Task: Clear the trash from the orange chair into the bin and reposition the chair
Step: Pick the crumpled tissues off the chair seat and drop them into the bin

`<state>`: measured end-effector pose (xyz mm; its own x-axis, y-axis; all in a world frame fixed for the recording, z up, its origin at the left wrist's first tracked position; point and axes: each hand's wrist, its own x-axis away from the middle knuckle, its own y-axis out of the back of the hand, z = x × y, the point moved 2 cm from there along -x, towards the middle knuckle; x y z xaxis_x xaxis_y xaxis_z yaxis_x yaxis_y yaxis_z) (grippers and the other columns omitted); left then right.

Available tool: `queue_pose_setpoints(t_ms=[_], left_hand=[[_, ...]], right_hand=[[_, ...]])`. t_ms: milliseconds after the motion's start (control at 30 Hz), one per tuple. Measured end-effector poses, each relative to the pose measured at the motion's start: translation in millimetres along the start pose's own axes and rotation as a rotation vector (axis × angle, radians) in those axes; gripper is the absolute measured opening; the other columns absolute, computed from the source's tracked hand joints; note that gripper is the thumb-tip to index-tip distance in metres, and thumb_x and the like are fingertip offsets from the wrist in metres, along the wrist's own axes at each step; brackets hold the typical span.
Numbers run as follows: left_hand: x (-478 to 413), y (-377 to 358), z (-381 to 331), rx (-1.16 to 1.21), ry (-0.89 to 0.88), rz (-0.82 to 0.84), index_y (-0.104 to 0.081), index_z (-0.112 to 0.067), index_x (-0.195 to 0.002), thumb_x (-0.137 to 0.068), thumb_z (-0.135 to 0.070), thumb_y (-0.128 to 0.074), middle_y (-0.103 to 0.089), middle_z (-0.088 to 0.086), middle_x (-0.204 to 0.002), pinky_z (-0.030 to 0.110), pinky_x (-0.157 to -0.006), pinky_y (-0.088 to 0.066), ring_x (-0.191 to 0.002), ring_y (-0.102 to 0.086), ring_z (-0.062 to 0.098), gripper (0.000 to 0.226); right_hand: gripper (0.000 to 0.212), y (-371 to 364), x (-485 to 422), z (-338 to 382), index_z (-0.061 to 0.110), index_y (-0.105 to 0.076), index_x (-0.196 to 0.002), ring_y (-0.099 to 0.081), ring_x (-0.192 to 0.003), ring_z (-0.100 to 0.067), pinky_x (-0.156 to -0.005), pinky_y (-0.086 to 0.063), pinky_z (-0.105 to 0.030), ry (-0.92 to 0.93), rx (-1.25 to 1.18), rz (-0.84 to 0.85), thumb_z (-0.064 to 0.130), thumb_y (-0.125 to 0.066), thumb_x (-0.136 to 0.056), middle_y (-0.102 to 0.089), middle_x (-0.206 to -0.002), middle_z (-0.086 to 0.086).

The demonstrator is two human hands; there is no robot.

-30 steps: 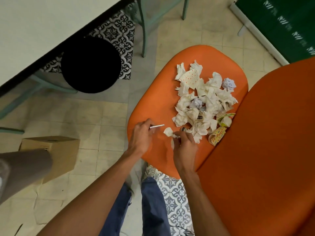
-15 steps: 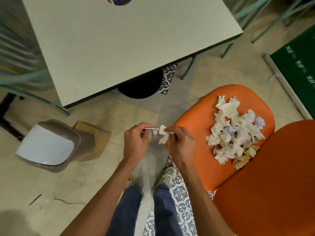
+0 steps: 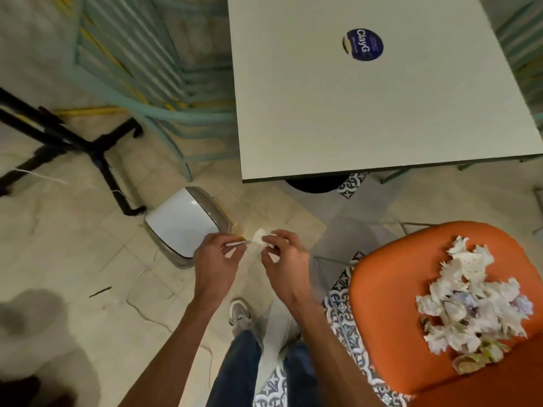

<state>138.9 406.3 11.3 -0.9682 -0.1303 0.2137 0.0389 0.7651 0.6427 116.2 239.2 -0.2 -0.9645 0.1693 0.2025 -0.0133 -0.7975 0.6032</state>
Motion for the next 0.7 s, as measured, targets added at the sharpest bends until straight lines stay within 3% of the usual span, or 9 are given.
queue_pose_setpoints(t_ms=[100, 167, 400, 533, 700], left_hand=[[-6.5, 28.0, 26.2, -0.073, -0.013, -0.034, -0.079, -0.013, -0.105, -0.086, -0.012, -0.085, -0.073, -0.003, -0.1, 0.014, -0.082, -0.054, -0.086, -0.069, 0.011, 0.02], [-11.9, 40.8, 39.4, -0.131, -0.027, -0.027, -0.081, -0.01, -0.1, -0.084, -0.007, -0.085, -0.077, 0.003, -0.092, 0.023, -0.078, -0.054, -0.081, -0.072, 0.017, 0.017], [-38.2, 58.1, 97.9, -0.346, 0.028, -0.014, -0.081, -0.02, -0.09, -0.092, -0.03, -0.078, -0.077, -0.006, -0.08, 0.028, -0.061, -0.05, -0.07, -0.07, 0.016, 0.01], [-54.9, 54.7, 106.8, -0.56, 0.013, 0.028, -0.077, -0.017, -0.094, -0.097, -0.027, -0.07, -0.074, 0.002, -0.084, 0.037, -0.065, -0.054, -0.077, -0.071, 0.024, 0.013], [-70.1, 44.3, 115.4, -0.745, 0.042, 0.216, -0.073, -0.01, -0.104, -0.096, -0.014, -0.07, -0.07, 0.008, -0.103, 0.035, -0.075, -0.061, -0.089, -0.073, 0.025, 0.009]], right_hand=[[0.026, -31.8, -6.4, 17.8, 0.016, -0.08, -0.117, -0.068, -0.094, -0.009, -0.096, -0.057, -0.023, 0.037, 0.044, 0.051, 0.003, -0.069, -0.097, -0.065, -0.128, -0.001], [0.028, -48.7, -11.1, 25.0, 0.017, -0.079, -0.115, -0.07, -0.097, -0.016, -0.096, -0.058, -0.031, 0.052, 0.08, 0.084, 0.001, -0.069, -0.095, -0.067, -0.124, -0.002], [0.026, -100.4, -30.8, 44.9, 0.013, -0.079, -0.118, -0.073, -0.101, -0.023, -0.099, -0.058, -0.032, 0.103, 0.183, 0.212, 0.002, -0.07, -0.097, -0.069, -0.125, -0.007], [0.029, -127.7, -44.0, 49.8, 0.009, -0.077, -0.115, -0.072, -0.099, -0.032, -0.091, -0.06, -0.041, 0.138, 0.27, 0.283, -0.005, -0.062, -0.094, -0.066, -0.123, -0.01], [0.038, -155.9, -60.9, 53.6, 0.003, -0.069, -0.125, -0.067, -0.106, -0.04, -0.091, -0.059, -0.046, 0.177, 0.391, 0.428, -0.01, -0.057, -0.092, -0.057, -0.135, -0.014]])
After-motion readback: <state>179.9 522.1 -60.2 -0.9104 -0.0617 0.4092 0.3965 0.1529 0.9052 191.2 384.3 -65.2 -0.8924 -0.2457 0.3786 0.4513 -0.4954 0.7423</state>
